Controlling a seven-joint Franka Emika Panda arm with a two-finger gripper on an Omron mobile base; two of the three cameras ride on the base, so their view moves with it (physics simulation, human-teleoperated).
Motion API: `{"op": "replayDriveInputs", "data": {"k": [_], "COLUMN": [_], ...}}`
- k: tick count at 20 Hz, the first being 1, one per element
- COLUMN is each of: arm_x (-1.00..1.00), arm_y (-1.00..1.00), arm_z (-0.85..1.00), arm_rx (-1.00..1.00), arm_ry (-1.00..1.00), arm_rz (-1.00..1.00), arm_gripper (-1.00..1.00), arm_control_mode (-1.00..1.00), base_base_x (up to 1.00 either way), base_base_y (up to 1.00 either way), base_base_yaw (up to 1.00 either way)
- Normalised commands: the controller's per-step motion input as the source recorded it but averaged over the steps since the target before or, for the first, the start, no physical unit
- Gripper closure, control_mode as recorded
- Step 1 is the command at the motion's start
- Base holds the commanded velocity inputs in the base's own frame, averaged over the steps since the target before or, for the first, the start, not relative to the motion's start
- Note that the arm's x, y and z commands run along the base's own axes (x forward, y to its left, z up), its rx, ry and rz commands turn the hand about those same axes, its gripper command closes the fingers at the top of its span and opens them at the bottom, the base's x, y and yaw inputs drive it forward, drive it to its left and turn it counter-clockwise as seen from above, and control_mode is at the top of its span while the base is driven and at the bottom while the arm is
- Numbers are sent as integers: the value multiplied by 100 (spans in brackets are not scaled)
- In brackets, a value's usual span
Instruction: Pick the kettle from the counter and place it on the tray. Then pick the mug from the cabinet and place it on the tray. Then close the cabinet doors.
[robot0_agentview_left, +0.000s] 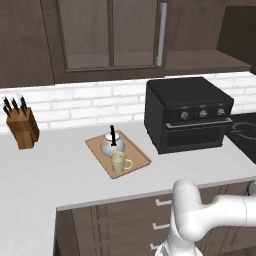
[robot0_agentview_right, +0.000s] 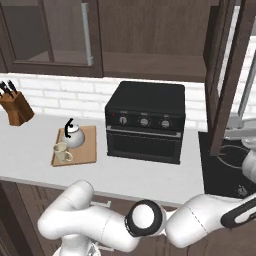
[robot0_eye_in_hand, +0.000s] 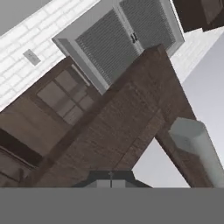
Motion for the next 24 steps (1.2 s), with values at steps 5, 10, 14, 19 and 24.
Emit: {"op": "replayDriveInputs", "data": {"k": [5,10,14,19,24], "arm_x": [-55,-38,-27,0,14], "arm_y": [100,100,100,100,91], "arm_z": [39,29,16,2,0], "arm_rx": [-14,-8,-3,0,1], "arm_ry": [-11,-7,0,0,4], "arm_rz": [-4,-12,-15,-12,-8], "arm_gripper": [100,100,100,100,100], "arm_control_mode": [-100,-100,-100,-100,-100], "base_base_x": [0,0,0,0,0], "base_base_y": [0,0,0,0,0], "base_base_yaw": [0,0,0,0,0]}}
